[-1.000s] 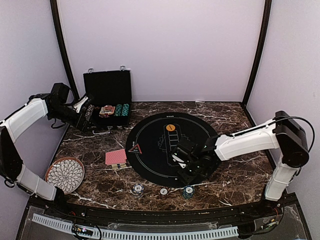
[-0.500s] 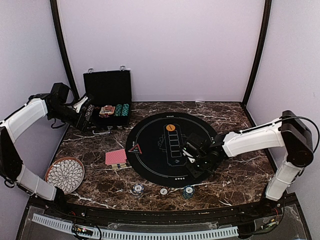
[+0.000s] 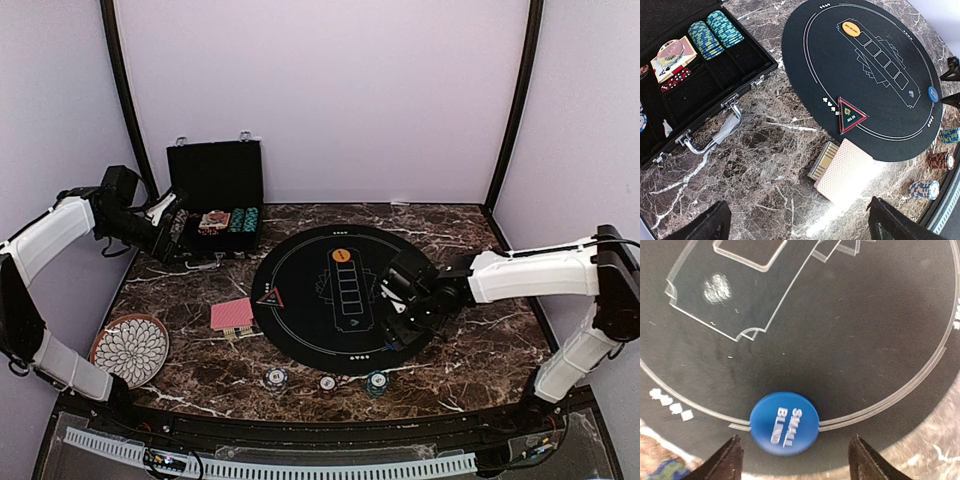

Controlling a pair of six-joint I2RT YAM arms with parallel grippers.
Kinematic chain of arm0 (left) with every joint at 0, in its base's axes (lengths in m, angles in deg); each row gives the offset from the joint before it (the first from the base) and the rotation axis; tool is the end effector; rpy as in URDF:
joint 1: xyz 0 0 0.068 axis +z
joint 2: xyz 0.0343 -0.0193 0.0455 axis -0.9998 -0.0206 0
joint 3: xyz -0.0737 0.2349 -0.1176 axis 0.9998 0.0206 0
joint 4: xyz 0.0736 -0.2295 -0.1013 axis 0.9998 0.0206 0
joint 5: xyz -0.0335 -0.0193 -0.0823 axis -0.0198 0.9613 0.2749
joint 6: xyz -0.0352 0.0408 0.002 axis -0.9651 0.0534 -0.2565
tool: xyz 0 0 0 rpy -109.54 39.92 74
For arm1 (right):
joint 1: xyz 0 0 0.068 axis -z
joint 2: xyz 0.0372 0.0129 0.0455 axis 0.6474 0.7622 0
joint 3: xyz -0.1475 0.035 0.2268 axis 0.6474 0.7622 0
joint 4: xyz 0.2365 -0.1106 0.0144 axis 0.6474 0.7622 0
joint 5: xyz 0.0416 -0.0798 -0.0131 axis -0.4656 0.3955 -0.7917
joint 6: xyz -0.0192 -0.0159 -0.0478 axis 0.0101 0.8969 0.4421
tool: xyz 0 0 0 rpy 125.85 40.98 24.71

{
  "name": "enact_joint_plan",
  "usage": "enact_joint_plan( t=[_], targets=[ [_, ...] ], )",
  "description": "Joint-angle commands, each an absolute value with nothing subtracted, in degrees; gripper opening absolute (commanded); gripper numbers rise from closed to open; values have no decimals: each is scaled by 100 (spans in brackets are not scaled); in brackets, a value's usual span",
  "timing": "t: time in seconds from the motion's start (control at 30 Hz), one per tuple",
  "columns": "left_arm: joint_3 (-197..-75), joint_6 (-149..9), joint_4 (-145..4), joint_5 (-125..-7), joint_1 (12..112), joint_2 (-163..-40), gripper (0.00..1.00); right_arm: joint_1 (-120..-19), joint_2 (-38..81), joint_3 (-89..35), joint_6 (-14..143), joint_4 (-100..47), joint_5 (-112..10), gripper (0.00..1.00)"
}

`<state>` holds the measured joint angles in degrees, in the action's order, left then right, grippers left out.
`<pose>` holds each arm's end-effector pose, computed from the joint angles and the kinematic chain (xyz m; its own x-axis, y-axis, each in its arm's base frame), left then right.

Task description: Distribute texas hold em gaming equipment

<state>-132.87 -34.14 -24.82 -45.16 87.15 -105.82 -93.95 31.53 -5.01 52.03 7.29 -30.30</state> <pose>0.2841 -0.0258 0.3027 -0.6124 0.3722 -0.6974 0.6150 0.7787 -0.1245 0.1786 0.2285 0.1749 -0.7730 -0.5141 -0.3718 -0.5159 0.8504 -0.1032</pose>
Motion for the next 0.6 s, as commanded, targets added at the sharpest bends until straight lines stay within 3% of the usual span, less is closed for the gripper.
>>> enact_joint_plan(
  t=[0.0, 0.33, 0.57],
  targets=[
    [-13410, -3265, -2191, -4527, 8688, -10323, 99, -9539, 2425, -964, 5105, 1299, -3100, 77],
    [-13504, -3218, -2118, -4571, 8689, -10331, 99, -11075, 2381, -1207, 4473, 1596, -3735, 88],
    [-13487, -3246, -2061, -4549, 8692, -10251, 99, -11402, 2724, -1070, 4333, 1374, -3587, 90]
  ],
)
